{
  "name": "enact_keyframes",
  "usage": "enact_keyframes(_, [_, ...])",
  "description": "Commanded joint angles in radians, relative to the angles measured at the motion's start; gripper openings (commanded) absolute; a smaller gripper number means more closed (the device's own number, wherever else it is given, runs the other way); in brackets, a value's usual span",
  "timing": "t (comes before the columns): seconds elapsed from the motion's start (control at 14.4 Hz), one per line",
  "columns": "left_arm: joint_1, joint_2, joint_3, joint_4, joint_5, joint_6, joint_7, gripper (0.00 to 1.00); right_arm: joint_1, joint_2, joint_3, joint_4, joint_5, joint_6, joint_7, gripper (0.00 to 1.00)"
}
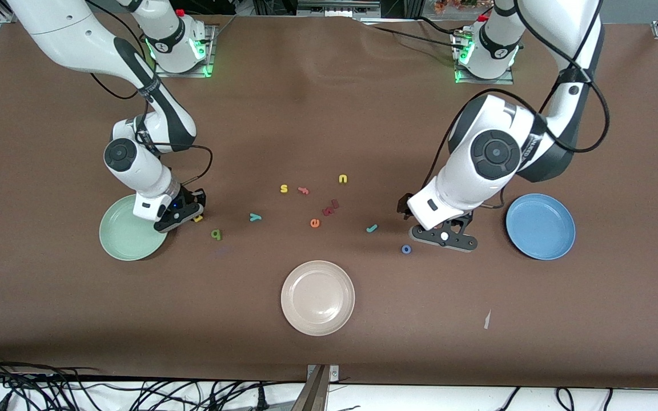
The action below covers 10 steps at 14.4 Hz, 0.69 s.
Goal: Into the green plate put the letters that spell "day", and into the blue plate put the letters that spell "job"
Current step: 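Lower the yellow letter into the green plate while the left gripper reaches letters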
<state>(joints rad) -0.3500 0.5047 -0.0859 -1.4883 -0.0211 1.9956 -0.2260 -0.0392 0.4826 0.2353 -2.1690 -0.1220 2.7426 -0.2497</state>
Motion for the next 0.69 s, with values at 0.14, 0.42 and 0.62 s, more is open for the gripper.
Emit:
enact_keyframes(0.14, [-0.021,-0.113,0.012,-0.297,-0.022,0.242,-0.009,1.0,-0.011,-0.108,-0.011,0.046,-0.005,-0.181,-0.048,0.28])
enact_keyframes(0.42, [-0.032,-0.118,0.0,-0.409,-0.023,0.336,-0.067,1.0,-0.088,-0.098,-0.063,0.055,-0.005,-0.178,-0.242,0.28])
enact_keyframes(0.62, [-0.034,-0.095,-0.001,-0.437,-0.023,0.355,-0.085,1.0,-0.119,-0.088,-0.063,0.064,0.015,-0.179,-0.286,0.55])
